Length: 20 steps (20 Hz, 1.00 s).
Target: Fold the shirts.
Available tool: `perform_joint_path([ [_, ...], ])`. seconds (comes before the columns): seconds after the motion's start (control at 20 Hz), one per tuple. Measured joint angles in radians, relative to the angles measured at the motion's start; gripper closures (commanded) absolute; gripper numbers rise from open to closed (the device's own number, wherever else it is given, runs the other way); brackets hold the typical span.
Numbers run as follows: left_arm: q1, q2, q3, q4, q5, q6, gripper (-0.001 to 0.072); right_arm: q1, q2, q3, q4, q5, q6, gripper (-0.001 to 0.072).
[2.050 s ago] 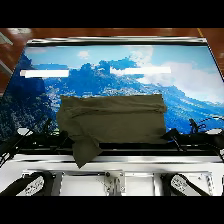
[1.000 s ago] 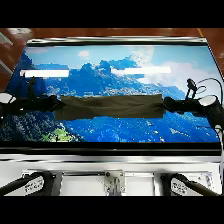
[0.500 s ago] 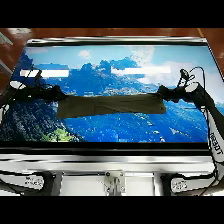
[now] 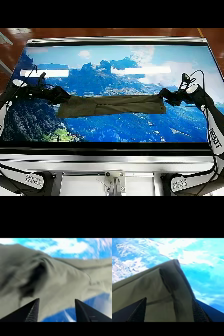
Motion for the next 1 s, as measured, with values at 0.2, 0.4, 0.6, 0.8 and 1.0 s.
perform_joint_path([
  [0.2, 0.002, 0.024, 0.024, -0.024, -0.077, 0.008, 0.0172, -0.043, -0.039, 0.000, 0.061, 0.058, 0.008, 0.0039],
  [0.4, 0.001, 0.056, 0.031, -0.101, -0.101, 0.050, 0.0175, -0.032, -0.094, 0.003, 0.190, 0.073, -0.019, 0.0166],
  [0.6, -0.002, 0.069, 0.033, -0.192, -0.087, 0.089, 0.0395, -0.008, -0.119, -0.002, 0.248, 0.138, -0.072, 0.0651],
  [0.8, -0.048, 0.073, 0.033, -0.234, -0.020, 0.105, 0.0658, -0.016, -0.028, 0.000, 0.269, 0.190, -0.141, 0.0651],
  [1.0, -0.195, 0.053, 0.028, -0.245, 0.075, 0.109, 0.0658, -0.023, 0.169, 0.000, 0.283, 0.234, -0.152, 0.0651],
])
